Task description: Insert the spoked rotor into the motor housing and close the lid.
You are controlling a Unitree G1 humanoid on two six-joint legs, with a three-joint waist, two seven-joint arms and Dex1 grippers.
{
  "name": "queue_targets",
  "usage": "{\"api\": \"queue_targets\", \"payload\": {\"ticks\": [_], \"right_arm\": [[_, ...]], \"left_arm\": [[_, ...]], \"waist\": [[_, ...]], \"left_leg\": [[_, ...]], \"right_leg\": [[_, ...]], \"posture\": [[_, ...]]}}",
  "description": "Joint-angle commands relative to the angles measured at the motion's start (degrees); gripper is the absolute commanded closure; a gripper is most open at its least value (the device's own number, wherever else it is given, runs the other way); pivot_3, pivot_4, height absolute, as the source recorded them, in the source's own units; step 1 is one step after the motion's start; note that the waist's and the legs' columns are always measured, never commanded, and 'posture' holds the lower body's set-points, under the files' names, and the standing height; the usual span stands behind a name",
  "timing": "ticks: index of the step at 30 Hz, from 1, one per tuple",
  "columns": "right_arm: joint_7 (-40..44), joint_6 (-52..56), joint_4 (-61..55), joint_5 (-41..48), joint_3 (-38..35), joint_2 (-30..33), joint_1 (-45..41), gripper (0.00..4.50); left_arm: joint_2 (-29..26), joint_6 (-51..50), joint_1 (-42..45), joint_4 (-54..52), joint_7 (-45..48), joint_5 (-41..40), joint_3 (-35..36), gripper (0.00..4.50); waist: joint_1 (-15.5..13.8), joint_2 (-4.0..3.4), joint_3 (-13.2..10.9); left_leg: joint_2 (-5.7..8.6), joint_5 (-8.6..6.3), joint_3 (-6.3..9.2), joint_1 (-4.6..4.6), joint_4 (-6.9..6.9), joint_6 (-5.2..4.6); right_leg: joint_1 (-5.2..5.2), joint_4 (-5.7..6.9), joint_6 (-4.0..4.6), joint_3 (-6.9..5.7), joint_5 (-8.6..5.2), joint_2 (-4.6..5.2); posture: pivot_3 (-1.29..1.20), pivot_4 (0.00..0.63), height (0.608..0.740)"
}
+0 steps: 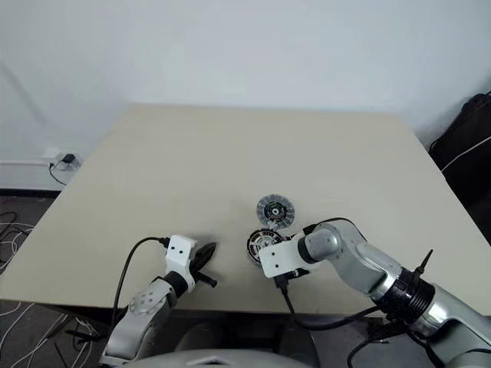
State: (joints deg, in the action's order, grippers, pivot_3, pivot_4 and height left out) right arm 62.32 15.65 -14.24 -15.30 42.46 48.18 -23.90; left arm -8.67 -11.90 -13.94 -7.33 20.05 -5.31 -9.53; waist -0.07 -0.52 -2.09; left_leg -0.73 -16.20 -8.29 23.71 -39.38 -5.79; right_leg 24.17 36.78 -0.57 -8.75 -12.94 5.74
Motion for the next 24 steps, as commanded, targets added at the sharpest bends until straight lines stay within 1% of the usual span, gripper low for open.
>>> {"api": "queue_targets", "payload": {"ticks": [1, 8, 11, 15, 16, 17, 18, 19, 24], "right_arm": [[0.5, -4.2, 2.26, -2.04, -2.07, 0.27, -0.68, 1.63], [1.99, -8.61, 7.28, -5.2, -3.25, -0.57, -2.04, 1.63], [2.47, -8.75, 7.41, -6.34, -3.55, -1.41, -2.22, 2.23], [2.73, -8.61, 6.62, -7.14, -4.27, -2.42, -1.7, 3.52], [2.74, -8.53, 6.48, -7.36, -4.49, -2.64, -1.58, 3.91], [2.67, -8.32, 6.07, -7.46, -4.82, -2.89, -1.4, 4.17], [2.7, -8.15, 5.7, -7.57, -5.1, -3.09, -1.25, 4.33], [2.77, -8.01, 5.46, -7.72, -5.34, -3.29, -1.16, 4.39], [4.0, -4.92, 3.77, -6.09, -7.24, -3.84, -0.23, 4.39]], "left_arm": [[0.05, 0.78, 0.48, -1.18, 0.04, -0.38, 0.12, 4.5], [0.11, 0.76, 0.21, -1.49, -0.15, -0.41, 0.22, 4.5], [0.22, 0.93, -0.07, -1.58, -0.27, -0.41, 0.22, 4.5], [0.28, 1.17, -0.36, -1.62, -0.28, -0.46, 0.28, 4.5], [0.3, 1.2, -0.33, -1.57, -0.29, -0.47, 0.32, 4.5], [0.32, 1.24, -0.3, -1.51, -0.3, -0.49, 0.38, 4.5], [0.35, 1.27, -0.26, -1.45, -0.3, -0.51, 0.43, 4.5], [0.37, 1.3, -0.17, -1.33, -0.3, -0.53, 0.46, 4.5], [0.59, 1.48, 0.46, -0.65, -0.28, -0.52, 0.6, 4.5]], "waist": [[-0.16, 0.0, 0.0], [-0.34, 0.0, 0.0], [-0.35, -0.01, 0.0], [-0.67, -0.01, 0.01], [-0.7, 0.05, 0.03], [-0.71, 0.05, 0.03], [-0.74, -0.02, 0.02], [-0.82, -0.03, 0.01], [-0.93, -0.03, 0.01]], "left_leg": [[0.0, 0.0, 0.0, 0.0, -0.01, 0.0], [-0.01, 0.0, 0.03, -0.17, -0.06, 0.0], [-0.01, 0.0, 0.03, -0.23, -0.08, 0.0], [0.0, 0.0, 0.03, -0.22, -0.12, 0.0], [0.0, -0.01, 0.03, -0.22, -0.11, -0.01], [-0.01, -0.01, 0.05, -0.23, -0.11, -0.01], [-0.01, 0.0, 0.06, -0.22, -0.12, 0.0], [0.0, -0.01, 0.05, -0.21, -0.13, 0.0], [0.03, -0.02, 0.06, -0.2, -0.14, -0.03]], "right_leg": [[0.0, 0.0, 0.0, 0.0, 0.0, 0.0], [-0.21, 0.01, 0.0, -0.02, 0.01, 0.01], [-0.29, 0.01, -0.01, -0.01, 0.01, 0.02], [-0.3, 0.01, -0.04, -0.01, 0.04, 0.04], [-0.3, 0.01, -0.04, -0.01, 0.04, 0.04], [-0.31, 0.01, -0.03, -0.02, 0.04, 0.03], [-0.3, 0.01, -0.03, -0.04, 0.04, 0.03], [-0.31, 0.02, -0.03, -0.03, 0.04, 0.04], [-0.3, 0.01, -0.03, -0.04, 0.05, 0.08]], "posture": [[0.0, 0.0, 0.74], [0.0, 0.0, 0.74], [0.0, 0.0, 0.74], [0.0, 0.0, 0.74], [0.0, 0.0, 0.74], [0.0, 0.0, 0.74], [0.0, 0.0, 0.74], [0.0, 0.0, 0.74], [0.0, 0.0, 0.74]]}}
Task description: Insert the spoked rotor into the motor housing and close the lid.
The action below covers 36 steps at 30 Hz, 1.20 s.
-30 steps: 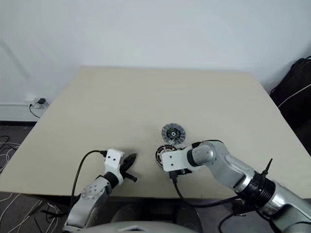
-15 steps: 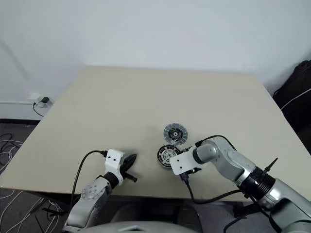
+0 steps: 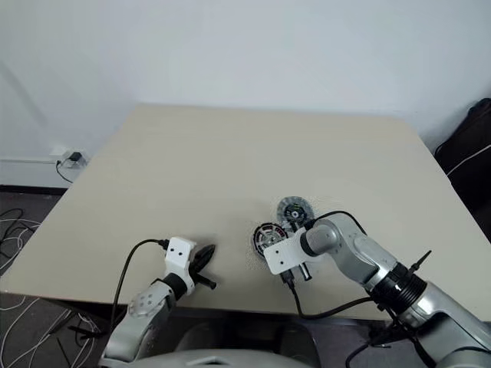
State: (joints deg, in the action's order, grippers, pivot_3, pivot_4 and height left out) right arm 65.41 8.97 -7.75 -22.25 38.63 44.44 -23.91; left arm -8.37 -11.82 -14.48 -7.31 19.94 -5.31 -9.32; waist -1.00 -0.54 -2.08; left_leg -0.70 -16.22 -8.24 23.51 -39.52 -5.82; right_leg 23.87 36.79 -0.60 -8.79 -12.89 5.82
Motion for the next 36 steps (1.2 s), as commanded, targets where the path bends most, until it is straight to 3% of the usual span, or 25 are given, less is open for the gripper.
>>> {"api": "queue_targets", "payload": {"ticks": [1, 10, 23, 33, 36], "right_arm": [[1.14, 2.18, -2.91, 0.99, -3.66, -0.18, -0.15, 4.39], [7.53, 16.37, -13.6, 9.71, -7.66, 0.1, 5.24, 4.39], [-3.61, 35.7, -8.27, 8.37, -5.93, -12.61, 2.89, 4.39], [-10.86, 41.7, -5.01, 10.51, -7.63, -18.5, 1.19, 4.39], [-12.24, 42.35, -6.01, 11.81, -7.76, -19.6, 0.77, 3.38]], "left_arm": [[0.32, 1.4, 1.1, -0.58, -0.15, -0.51, 0.42, 4.5], [0.94, 1.38, 1.26, -0.36, -0.33, -0.33, 0.03, 4.5], [0.55, 1.2, 0.84, -1.1, -0.38, -0.49, 0.16, 4.5], [0.38, 1.07, 1.18, -1.1, -0.16, -0.49, 0.2, 4.5], [0.42, 1.08, 1.3, -0.95, -0.09, -0.46, 0.06, 4.5]], "waist": [[-0.01, 0.0, 0.0], [-0.11, 0.0, 0.0], [0.19, 0.06, 0.04], [1.51, 0.03, 0.03], [1.6, -0.06, -0.02]], "left_leg": [[0.0, -0.01, 0.0, 0.0, 0.0, -0.01], [-0.01, -0.07, 0.05, 0.02, -0.01, -0.12], [0.0, -0.05, 0.04, 0.02, -0.1, -0.08], [-0.04, 0.04, 0.05, -0.11, -0.1, 0.08], [-0.04, 0.06, 0.05, -0.11, -0.1, 0.11]], "right_leg": [[0.0, -0.01, 0.0, 0.0, 0.0, 0.0], [0.0, -0.02, 0.22, -0.08, 0.07, 0.01], [-0.02, 0.03, 0.09, -0.07, 0.07, 0.02], [-0.03, 0.09, 0.03, -0.08, 0.33, 0.0], [-0.01, 0.09, -0.06, -0.06, 0.44, 0.01]], "posture": [[0.0, 0.0, 0.74], [0.0, 0.0, 0.74], [0.0, 0.0, 0.74], [0.0, 0.0, 0.74], [0.0, 0.0, 0.74]]}}
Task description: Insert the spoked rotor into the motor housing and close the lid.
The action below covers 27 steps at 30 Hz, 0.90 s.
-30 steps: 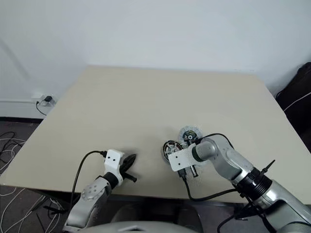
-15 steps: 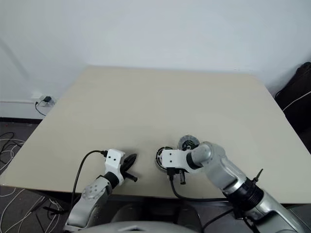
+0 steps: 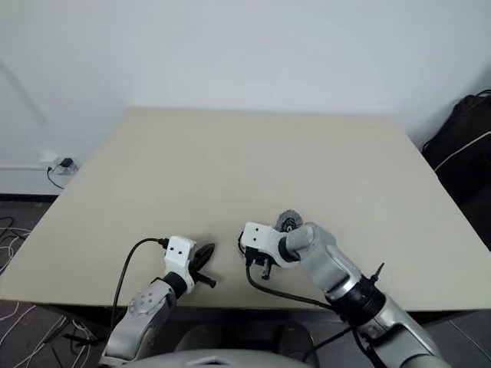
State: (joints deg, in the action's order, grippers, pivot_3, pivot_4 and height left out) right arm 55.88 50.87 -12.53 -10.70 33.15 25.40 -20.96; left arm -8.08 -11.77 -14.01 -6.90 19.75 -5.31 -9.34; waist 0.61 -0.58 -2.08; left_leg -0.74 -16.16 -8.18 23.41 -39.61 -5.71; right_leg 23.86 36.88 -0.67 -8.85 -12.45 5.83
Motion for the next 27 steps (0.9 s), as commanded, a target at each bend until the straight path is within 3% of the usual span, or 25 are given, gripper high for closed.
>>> {"api": "queue_targets", "payload": {"ticks": [1, 4, 8, 15, 22, 27], "right_arm": [[-3.76, 0.69, -1.8, 0.43, -2.53, -1.13, -2.42, 3.06], [-5.17, 0.3, -3.33, 1.26, -2.83, -1.55, -3.66, 2.12], [-6.24, -1.84, -5.63, 2.47, -3.3, -1.6, -5.33, 2.12], [-16.12, -18.7, -3.82, 3.92, -10.05, -6.24, -5.1, 2.12], [-32.93, -20.89, 4.24, -5.0, -17.81, -3.02, -3.67, 4.34], [-31.42, -18.28, 4.85, -13.85, -15.7, 9.15, 2.24, 4.43]], "left_arm": [[0.11, 1.05, 0.85, -1.32, 0.13, -0.46, 0.07, 4.5], [0.04, 1.08, 0.95, -1.2, 0.24, -0.49, 0.14, 4.5], [0.01, 1.08, 1.21, -1.03, 0.37, -0.44, 0.16, 4.5], [-0.29, 1.23, 1.66, -1.03, 0.73, -0.43, 0.08, 4.5], [-1.1, 2.32, 0.86, -1.99, 0.9, 0.57, -0.98, 4.5], [-1.22, 2.8, 0.48, -1.76, 0.47, 0.84, -0.91, 4.5]], "waist": [[-0.01, -0.06, -0.04], [-0.05, -0.12, -0.07], [-0.1, -0.14, -0.07], [-0.08, -0.09, -0.04], [-0.03, -0.1, -0.04], [-0.06, -0.14, -0.03]], "left_leg": [[0.0, 0.0, 0.0, 0.0, 0.0, 0.0], [0.0, 0.01, 0.0, 0.02, 0.0, 0.02], [0.03, 0.15, 0.0, 0.14, 0.0, 0.25], [0.04, 0.03, -0.07, 0.4, 0.15, 0.05], [0.03, 0.13, -0.25, 0.34, 0.14, 0.22], [0.05, 0.14, -0.31, 0.35, 0.19, 0.24]], "right_leg": [[0.0, 0.0, -0.01, 0.0, 0.01, 0.0], [0.02, 0.0, -0.01, 0.01, 0.02, 0.0], [0.16, -0.03, 0.05, 0.0, 0.0, 0.0], [0.49, -0.04, 0.25, -0.01, 0.14, -0.11], [0.48, -0.04, 0.15, 0.19, -0.09, -0.1], [0.56, -0.03, 0.18, 0.23, -0.1, -0.06]], "posture": [[0.0, 0.0, 0.74], [0.0, 0.0, 0.74], [0.0, 0.0, 0.74], [0.0, 0.0, 0.74], [0.0, 0.0, 0.74], [0.0, 0.0, 0.74]]}}
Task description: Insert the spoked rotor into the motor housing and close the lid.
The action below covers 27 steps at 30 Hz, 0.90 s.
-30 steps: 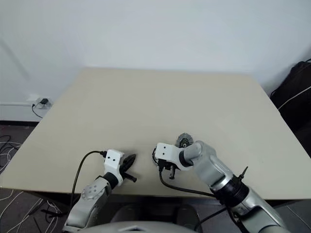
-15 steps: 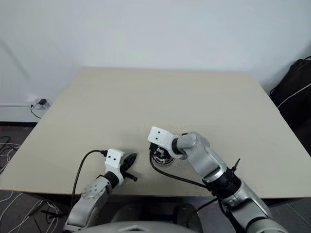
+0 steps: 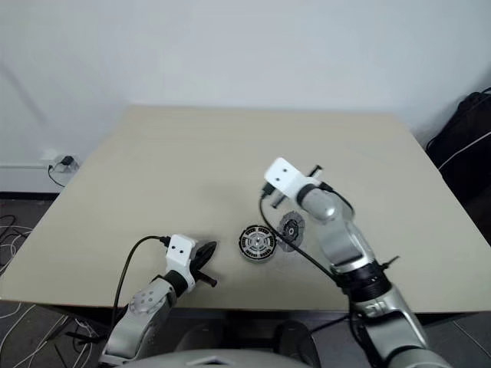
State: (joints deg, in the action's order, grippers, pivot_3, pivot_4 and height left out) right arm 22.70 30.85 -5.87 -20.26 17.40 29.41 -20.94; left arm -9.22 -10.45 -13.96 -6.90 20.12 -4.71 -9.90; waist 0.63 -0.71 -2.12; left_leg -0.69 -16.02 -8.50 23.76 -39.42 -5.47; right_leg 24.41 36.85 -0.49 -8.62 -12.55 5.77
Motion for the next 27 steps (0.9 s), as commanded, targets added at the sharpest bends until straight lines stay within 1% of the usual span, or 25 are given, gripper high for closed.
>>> {"api": "queue_targets", "payload": {"ticks": [1, 4, 7, 9, 13, 18, 24, 27], "right_arm": [[4.5, 3.29, -2.87, -4.97, 0.65, 8.01, 4.0, 4.43], [14.56, 5.71, -7.89, -3.35, 2.22, 15.1, 8.67, 4.43], [21.25, 6.17, -12.96, 1.99, 0.26, 17.53, 11.97, 4.43], [23.6, 4.29, -14.98, 6.27, -1.93, 17.19, 13.4, 4.43], [21.68, 0.8, -15.19, 11.66, -5.72, 12.49, 13.62, 4.43], [22.19, 0.97, -14.71, 16.73, -6.87, 8.22, 13.2, 4.43], [28.92, 2.97, -17.48, 23.18, -5.69, 9.42, 12.27, 4.43], [29.71, 2.81, -16.76, 25.67, -5.31, 7.81, 10.39, 4.43]], "left_arm": [[-0.16, 1.44, 0.46, -1.69, 0.26, 0.18, -0.42, 4.5], [-0.35, 1.34, 0.77, -1.27, 0.65, 0.11, -0.62, 4.5], [-0.45, 1.22, 1.19, -0.82, 0.97, 0.1, -0.77, 4.5], [-0.56, 1.08, 1.39, -0.7, 1.29, 0.06, -0.92, 4.5], [-0.63, 0.83, 1.62, -0.59, 1.56, 0.12, -1.09, 4.5], [-0.77, 0.4, 1.77, -0.84, 1.53, 0.1, -1.01, 4.5], [-1.09, -0.11, 1.36, -1.77, 1.11, -0.03, -0.36, 4.5], [-1.18, -0.17, 1.22, -1.99, 0.82, -0.09, -0.25, 4.5]], "waist": [[-0.15, -0.01, 0.01], [-0.02, -0.07, 0.03], [0.17, -0.09, 0.04], [0.1, -0.08, 0.04], [-0.18, -0.01, 0.0], [-0.51, 0.02, 0.0], [-0.83, 0.01, 0.0], [-0.81, 0.01, 0.0]], "left_leg": [[0.0, 0.0, 0.0, 0.0, 0.02, 0.0], [-0.03, 0.0, 0.01, -0.01, 0.1, -0.02], [-0.22, -0.02, 0.01, -0.1, 0.1, -0.06], [-0.36, -0.12, 0.01, -0.18, 0.09, -0.23], [-0.45, -0.17, 0.08, -0.18, -0.04, -0.32], [-0.39, -0.23, 0.05, -0.13, -0.17, -0.42], [-0.36, -0.2, 0.03, -0.09, -0.18, -0.37], [-0.37, -0.2, 0.03, -0.11, -0.18, -0.38]], "right_leg": [[0.01, 0.0, 0.04, -0.01, -0.03, 0.0], [0.06, 0.01, 0.15, -0.03, -0.09, -0.02], [0.02, 0.03, 0.19, -0.05, -0.14, -0.19], [-0.03, 0.04, 0.2, -0.11, -0.15, -0.3], [-0.09, 0.06, 0.17, -0.27, -0.12, -0.3], [-0.12, 0.03, 0.09, -0.21, -0.06, -0.21], [-0.09, -0.03, 0.14, -0.2, -0.07, -0.19], [-0.09, -0.01, 0.16, -0.21, -0.08, -0.19]], "posture": [[0.0, 0.0, 0.74], [0.0, 0.0, 0.74], [0.0, 0.0, 0.74], [0.0, 0.0, 0.74], [0.0, 0.0, 0.74], [0.0, 0.0, 0.74], [0.0, 0.0, 0.74], [0.0, 0.0, 0.74]]}}
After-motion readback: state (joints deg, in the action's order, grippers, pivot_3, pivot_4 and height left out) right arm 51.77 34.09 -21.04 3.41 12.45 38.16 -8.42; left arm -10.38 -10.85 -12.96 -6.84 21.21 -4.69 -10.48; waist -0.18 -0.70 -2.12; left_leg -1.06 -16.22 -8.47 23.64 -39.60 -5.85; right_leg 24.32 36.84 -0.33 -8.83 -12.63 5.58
